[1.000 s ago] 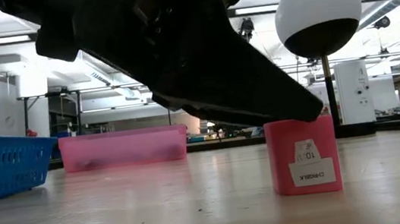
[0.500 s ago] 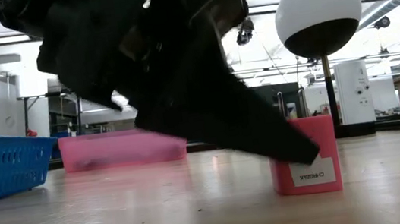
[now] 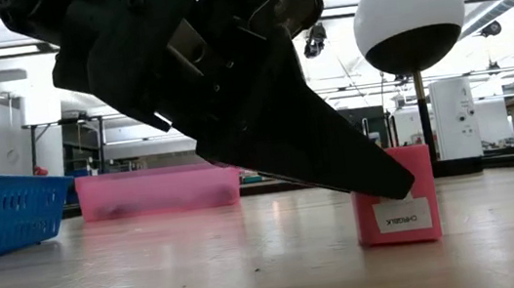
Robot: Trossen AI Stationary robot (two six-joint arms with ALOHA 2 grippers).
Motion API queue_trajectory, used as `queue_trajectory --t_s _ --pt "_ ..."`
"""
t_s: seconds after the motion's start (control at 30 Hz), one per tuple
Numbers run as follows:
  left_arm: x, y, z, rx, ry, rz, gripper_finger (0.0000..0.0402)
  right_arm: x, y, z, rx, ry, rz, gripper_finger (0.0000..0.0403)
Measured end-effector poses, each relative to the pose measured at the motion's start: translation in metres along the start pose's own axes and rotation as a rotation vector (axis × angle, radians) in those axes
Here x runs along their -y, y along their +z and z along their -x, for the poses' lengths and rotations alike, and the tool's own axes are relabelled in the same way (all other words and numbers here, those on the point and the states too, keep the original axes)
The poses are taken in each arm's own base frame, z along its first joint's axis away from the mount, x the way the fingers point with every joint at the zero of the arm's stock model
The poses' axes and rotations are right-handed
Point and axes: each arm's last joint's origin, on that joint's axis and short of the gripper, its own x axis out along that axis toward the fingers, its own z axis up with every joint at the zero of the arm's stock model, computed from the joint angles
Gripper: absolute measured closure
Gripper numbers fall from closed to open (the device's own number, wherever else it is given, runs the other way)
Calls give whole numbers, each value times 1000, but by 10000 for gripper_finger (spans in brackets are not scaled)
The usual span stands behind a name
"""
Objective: Pick and place items into bin
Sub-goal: Put the pink charger adapter into the blue bin
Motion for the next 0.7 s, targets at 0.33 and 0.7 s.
queue_trajectory --t_s 0.33,0.7 --pt "-1 8 30 -207 43 38 265 0 0 0 1 0 -4 349" --pt "-4 26 136 -549 147 7 265 0 2 -2 11 -8 -8 349"
